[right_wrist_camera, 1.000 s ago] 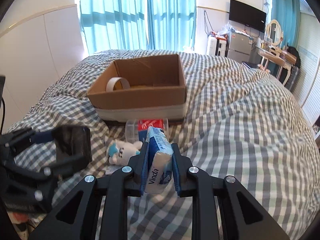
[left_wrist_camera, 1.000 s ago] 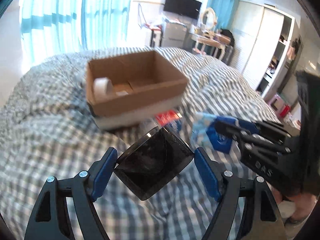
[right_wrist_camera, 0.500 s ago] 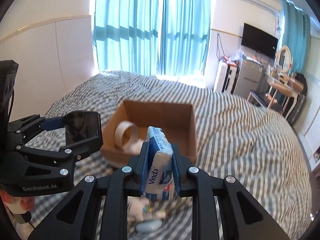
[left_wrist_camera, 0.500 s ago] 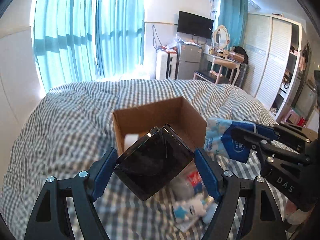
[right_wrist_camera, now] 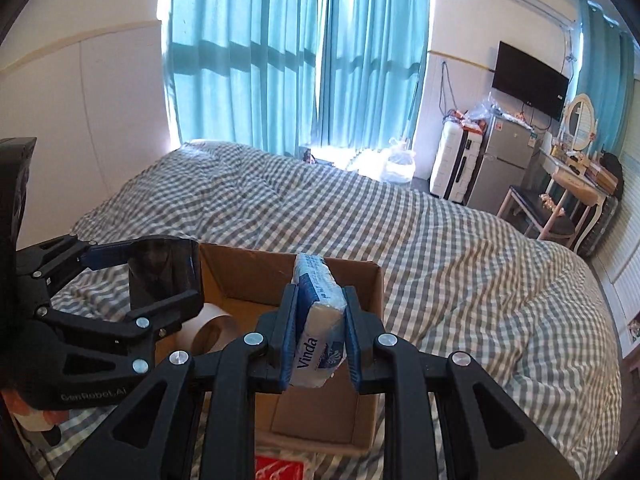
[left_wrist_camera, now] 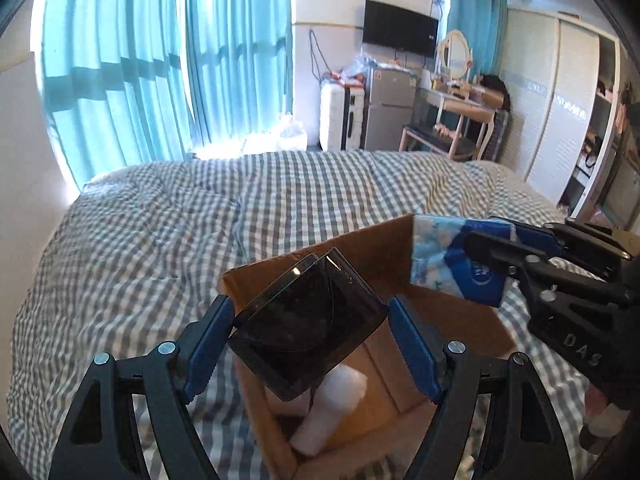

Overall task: Organize objects
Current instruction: 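Carry the phone and tissue pack into the box and release both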

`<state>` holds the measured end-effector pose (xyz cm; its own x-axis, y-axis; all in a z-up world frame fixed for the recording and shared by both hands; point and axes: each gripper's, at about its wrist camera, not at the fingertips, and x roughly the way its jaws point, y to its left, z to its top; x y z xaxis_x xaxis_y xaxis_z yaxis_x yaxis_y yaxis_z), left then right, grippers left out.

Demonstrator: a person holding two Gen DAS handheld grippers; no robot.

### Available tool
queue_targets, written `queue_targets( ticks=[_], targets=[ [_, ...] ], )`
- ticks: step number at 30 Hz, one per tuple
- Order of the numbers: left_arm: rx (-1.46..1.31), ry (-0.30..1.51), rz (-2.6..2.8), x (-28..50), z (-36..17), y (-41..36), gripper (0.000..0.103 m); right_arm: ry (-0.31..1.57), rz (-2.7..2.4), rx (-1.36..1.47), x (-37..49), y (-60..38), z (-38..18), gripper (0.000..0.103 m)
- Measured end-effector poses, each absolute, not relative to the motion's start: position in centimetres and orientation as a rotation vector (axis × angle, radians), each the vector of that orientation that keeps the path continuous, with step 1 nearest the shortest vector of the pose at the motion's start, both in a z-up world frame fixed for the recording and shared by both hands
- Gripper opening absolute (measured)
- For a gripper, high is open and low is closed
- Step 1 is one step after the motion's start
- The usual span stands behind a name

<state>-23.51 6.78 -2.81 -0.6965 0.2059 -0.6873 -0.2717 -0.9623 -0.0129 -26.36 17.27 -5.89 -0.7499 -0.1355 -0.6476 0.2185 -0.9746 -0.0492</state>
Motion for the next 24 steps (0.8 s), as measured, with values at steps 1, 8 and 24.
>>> queue_targets(
  ticks=[1,8,24],
  targets=[
    [-1.073,0.145,2.662,-24.1,-3.4,7.1,0.08,0.173,-2.762,1.025,-27.1,17.5,-6.6,0.021],
    [-1.141,0.202,2.617,-26.3,-7.4,8.1,0.08,0.103,-2.709,1.098,-28.7,19.8,-10.8,0.021],
    [-1.1,0.109,2.627,-23.2,-3.3,7.1,0.098,-0.024,-2.779,0.923,-23.2,20.8,-4.3,0.066]
  ],
)
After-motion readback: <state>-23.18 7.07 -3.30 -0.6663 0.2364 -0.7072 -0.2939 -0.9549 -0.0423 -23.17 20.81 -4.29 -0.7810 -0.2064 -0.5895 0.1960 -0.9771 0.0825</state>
